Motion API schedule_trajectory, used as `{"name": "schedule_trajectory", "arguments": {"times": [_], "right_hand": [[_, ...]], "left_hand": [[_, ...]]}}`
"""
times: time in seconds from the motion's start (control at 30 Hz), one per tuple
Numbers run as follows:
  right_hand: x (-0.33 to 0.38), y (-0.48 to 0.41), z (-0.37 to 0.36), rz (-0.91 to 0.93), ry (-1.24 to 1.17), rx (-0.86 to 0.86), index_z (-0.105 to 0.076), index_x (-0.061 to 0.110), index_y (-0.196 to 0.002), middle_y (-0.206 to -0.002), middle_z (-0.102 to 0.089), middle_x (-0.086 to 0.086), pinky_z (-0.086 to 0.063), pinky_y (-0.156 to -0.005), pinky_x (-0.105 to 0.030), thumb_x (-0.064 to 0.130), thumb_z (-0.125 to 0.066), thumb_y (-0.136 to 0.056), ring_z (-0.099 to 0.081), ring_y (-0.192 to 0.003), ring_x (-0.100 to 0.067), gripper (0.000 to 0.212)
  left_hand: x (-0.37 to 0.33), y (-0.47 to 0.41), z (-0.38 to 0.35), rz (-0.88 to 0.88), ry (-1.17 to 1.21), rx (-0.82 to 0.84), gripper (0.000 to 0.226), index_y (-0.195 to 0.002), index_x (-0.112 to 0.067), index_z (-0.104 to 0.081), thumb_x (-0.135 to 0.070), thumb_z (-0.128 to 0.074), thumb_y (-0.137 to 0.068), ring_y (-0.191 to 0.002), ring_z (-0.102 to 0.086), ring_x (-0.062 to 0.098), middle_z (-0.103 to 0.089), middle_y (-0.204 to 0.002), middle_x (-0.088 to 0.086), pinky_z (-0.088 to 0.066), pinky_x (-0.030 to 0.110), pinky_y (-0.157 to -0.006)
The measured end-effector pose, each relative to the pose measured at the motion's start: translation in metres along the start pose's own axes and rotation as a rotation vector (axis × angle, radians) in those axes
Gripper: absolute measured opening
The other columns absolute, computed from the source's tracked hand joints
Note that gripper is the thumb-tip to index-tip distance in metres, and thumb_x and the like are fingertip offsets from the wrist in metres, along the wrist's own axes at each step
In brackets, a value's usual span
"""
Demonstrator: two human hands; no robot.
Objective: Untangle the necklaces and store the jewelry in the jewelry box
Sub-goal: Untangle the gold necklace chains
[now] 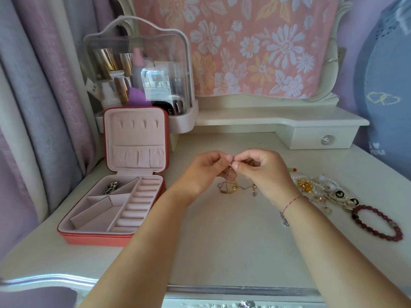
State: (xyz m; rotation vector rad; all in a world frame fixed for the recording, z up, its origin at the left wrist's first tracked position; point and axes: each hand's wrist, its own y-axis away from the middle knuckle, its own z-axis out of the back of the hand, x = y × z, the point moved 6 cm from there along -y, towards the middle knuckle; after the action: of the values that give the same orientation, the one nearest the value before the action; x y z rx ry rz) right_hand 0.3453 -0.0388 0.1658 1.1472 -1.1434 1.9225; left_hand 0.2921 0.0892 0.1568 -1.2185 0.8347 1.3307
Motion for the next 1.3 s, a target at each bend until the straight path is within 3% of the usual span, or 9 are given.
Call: {"name": "schedule_trajectory", "arguments": {"times": [0.1,0.3,0.47,0.67,0.77,1.0,1.1,1.2,1.3], "right_hand": [[0.002,0.001,0.002,0.006,0.021,-0.018,-0.073,0.020,-0.077,-0.071,-0.069,0.004,-0.044,-0.062,-0.012,0.009,-0.074,-0.081,-0.054,-0.059,0.002,0.012],[0.003,0.002,0.006,0.000,0.036,-0.030,-0.075,0.016,-0.082,-0.075,-0.071,-0.003,-0.046,-0.063,-0.013,0.010,-0.074,-0.081,-0.057,-0.062,0.000,0.006],[0.002,0.001,0.005,-0.018,0.026,-0.021,-0.071,0.016,-0.084,-0.078,-0.067,0.000,-0.047,-0.065,-0.011,0.005,-0.072,-0.081,-0.057,-0.066,-0.002,0.012],[0.001,0.001,0.004,-0.042,0.040,-0.010,-0.065,0.018,-0.081,-0.075,-0.064,-0.012,-0.044,-0.061,-0.027,0.007,-0.062,-0.083,-0.052,-0.064,-0.014,0.012],[0.003,0.002,0.004,-0.037,0.040,-0.024,-0.068,0.019,-0.081,-0.070,-0.069,-0.004,-0.051,-0.064,-0.033,0.013,-0.065,-0.085,-0.062,-0.062,-0.018,0.008],[0.005,0.002,0.004,0.011,0.075,-0.019,-0.073,0.020,-0.080,-0.078,-0.072,0.002,-0.055,-0.076,-0.023,0.010,-0.069,-0.084,-0.070,-0.076,-0.013,0.011],[0.008,0.003,0.005,0.027,0.092,-0.028,-0.074,0.019,-0.080,-0.071,-0.069,0.008,-0.044,-0.065,-0.008,0.010,-0.070,-0.084,-0.062,-0.066,-0.002,0.010],[0.008,0.003,0.004,0.020,0.115,-0.019,-0.074,0.018,-0.080,-0.064,-0.063,0.010,-0.039,-0.057,-0.006,0.011,-0.071,-0.083,-0.052,-0.056,0.002,0.007],[0.008,0.003,0.004,0.025,0.148,-0.008,-0.072,0.017,-0.078,-0.064,-0.063,0.007,-0.039,-0.055,-0.007,0.009,-0.072,-0.081,-0.050,-0.053,0.001,0.008]], "left_hand": [[0.000,-0.001,0.004,0.029,0.045,-0.024,0.014,-0.094,-0.006,-0.063,-0.017,-0.056,-0.097,-0.062,-0.059,0.012,-0.062,-0.071,0.005,-0.052,0.020,-0.070],[0.000,0.002,0.008,0.052,-0.068,-0.080,0.009,-0.086,-0.018,-0.069,-0.022,-0.064,-0.092,-0.060,-0.043,0.004,-0.056,-0.083,0.003,-0.038,0.012,-0.059],[0.000,0.001,0.010,0.057,-0.043,-0.096,0.008,-0.088,-0.020,-0.071,-0.021,-0.063,-0.092,-0.062,-0.047,-0.005,-0.063,-0.085,-0.005,-0.038,0.008,-0.060],[0.000,0.001,0.012,0.055,-0.037,-0.124,0.010,-0.095,-0.015,-0.072,-0.020,-0.064,-0.092,-0.058,-0.047,-0.008,-0.063,-0.083,-0.006,-0.040,0.008,-0.062],[-0.001,0.001,0.013,0.044,-0.034,-0.137,0.010,-0.091,-0.017,-0.072,-0.021,-0.064,-0.093,-0.060,-0.047,-0.005,-0.064,-0.084,-0.002,-0.040,0.008,-0.061],[-0.002,0.001,0.012,0.041,-0.043,-0.143,0.011,-0.088,-0.016,-0.071,-0.019,-0.063,-0.093,-0.054,-0.047,-0.007,-0.062,-0.077,-0.007,-0.039,0.006,-0.058],[-0.004,0.002,0.011,0.027,-0.040,-0.139,0.010,-0.088,-0.012,-0.070,-0.018,-0.063,-0.093,-0.055,-0.050,-0.008,-0.060,-0.072,-0.010,-0.039,0.004,-0.059],[-0.006,0.004,0.010,0.007,-0.049,-0.128,0.009,-0.089,-0.009,-0.069,-0.014,-0.063,-0.093,-0.055,-0.049,-0.006,-0.059,-0.069,-0.009,-0.038,0.006,-0.059],[-0.008,0.005,0.009,-0.011,-0.091,-0.112,0.008,-0.085,-0.013,-0.069,-0.013,-0.064,-0.092,-0.071,-0.051,0.008,-0.062,-0.080,0.005,-0.041,0.015,-0.067]]}}
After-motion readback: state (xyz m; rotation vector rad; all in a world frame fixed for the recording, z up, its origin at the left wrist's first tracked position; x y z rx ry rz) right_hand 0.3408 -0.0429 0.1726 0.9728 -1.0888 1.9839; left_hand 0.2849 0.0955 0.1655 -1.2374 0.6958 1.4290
